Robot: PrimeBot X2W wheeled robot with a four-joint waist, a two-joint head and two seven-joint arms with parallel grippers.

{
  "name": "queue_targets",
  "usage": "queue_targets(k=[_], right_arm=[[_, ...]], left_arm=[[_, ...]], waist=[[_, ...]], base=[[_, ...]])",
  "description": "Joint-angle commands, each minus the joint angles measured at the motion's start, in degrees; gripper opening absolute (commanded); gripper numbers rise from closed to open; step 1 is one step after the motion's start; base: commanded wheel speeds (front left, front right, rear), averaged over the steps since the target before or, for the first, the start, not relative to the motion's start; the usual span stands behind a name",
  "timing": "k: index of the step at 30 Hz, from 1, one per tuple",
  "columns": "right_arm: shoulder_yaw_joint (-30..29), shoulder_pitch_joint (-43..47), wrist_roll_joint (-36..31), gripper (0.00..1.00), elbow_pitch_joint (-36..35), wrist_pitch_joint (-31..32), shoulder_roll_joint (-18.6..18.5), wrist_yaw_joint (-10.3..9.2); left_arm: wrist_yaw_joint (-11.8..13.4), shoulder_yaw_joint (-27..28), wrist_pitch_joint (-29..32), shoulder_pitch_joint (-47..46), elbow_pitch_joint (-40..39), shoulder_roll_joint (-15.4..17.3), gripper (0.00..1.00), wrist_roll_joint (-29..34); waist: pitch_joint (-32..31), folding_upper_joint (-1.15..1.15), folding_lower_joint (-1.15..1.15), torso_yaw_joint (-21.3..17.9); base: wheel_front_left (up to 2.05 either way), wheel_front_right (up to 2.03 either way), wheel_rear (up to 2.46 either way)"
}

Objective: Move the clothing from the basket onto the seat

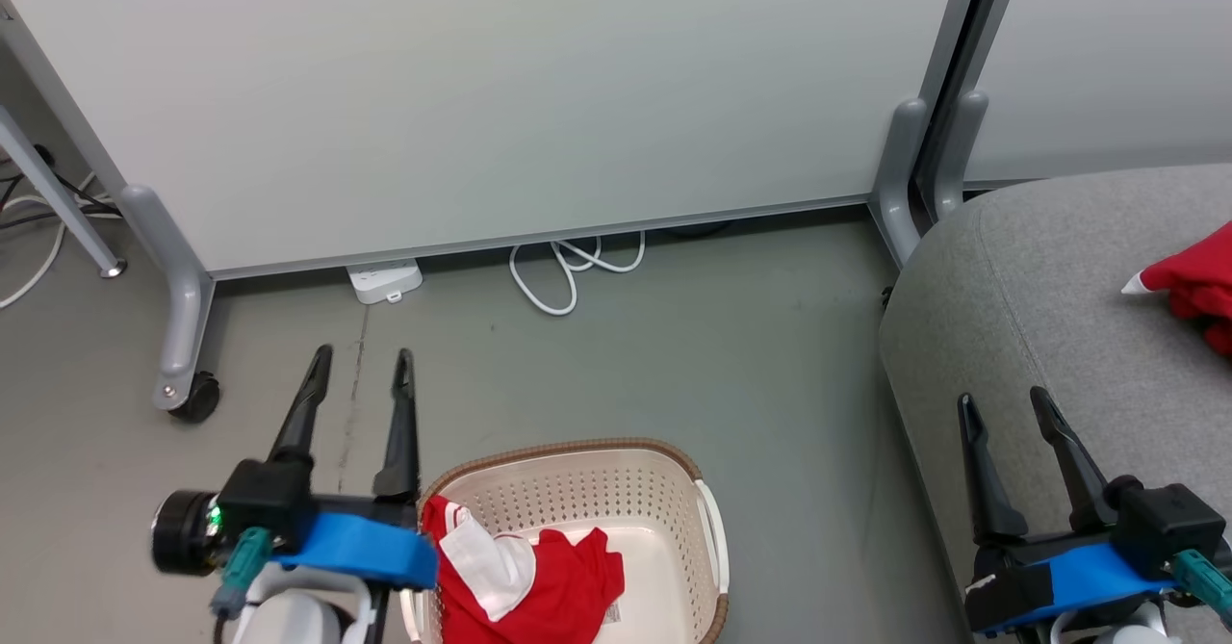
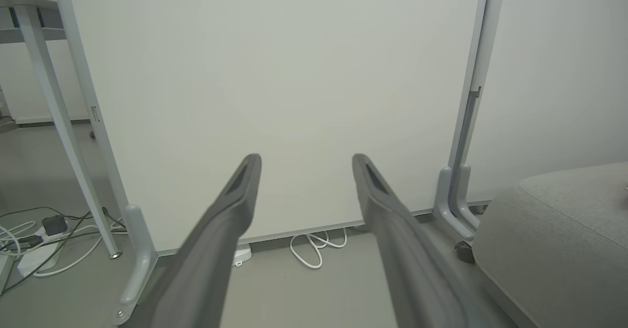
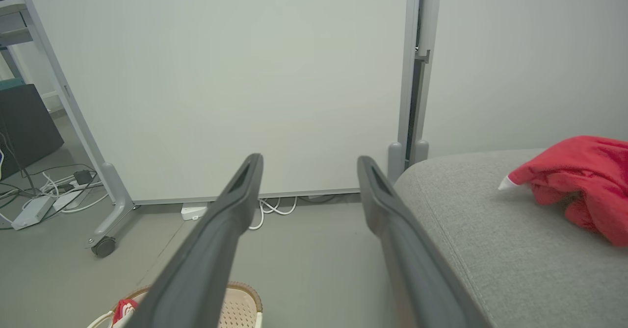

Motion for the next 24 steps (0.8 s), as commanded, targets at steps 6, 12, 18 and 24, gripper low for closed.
queue_targets(k=[6, 12, 18, 24], right_arm=[[0.8, -2.8, 0.5, 1.00, -0.8, -0.2, -0.4, 0.01], [3.1, -6.9, 0.3, 1.00, -1.9, -0.2, -1.4, 0.01], [6.2, -12.4, 0.6, 1.00, -2.9, -0.2, -2.7, 0.01], [7.5, -17.2, 0.7, 1.00, -3.8, -0.2, -3.0, 0.01]], left_arm=[[-0.5, -9.2, -0.2, -6.6, 4.9, 1.7, 1.00, 0.6], [-0.4, -21.4, -0.2, -14.7, 13.3, 6.5, 1.00, -1.2], [-0.4, -31.9, -0.2, -22.6, 23.1, 10.5, 1.00, -3.3], [-0.4, -41.8, -0.2, -29.8, 31.8, 13.8, 1.00, -5.5]], waist=[[3.0, 0.00, 0.00, -1.1], [8.4, 0.00, 0.00, -3.9], [15.7, 0.00, 0.00, -7.2], [22.3, 0.00, 0.00, -9.8]], base=[[0.00, 0.00, 0.00], [0.00, 0.00, 0.00], [0.00, 0.00, 0.00], [0.00, 0.00, 0.00]])
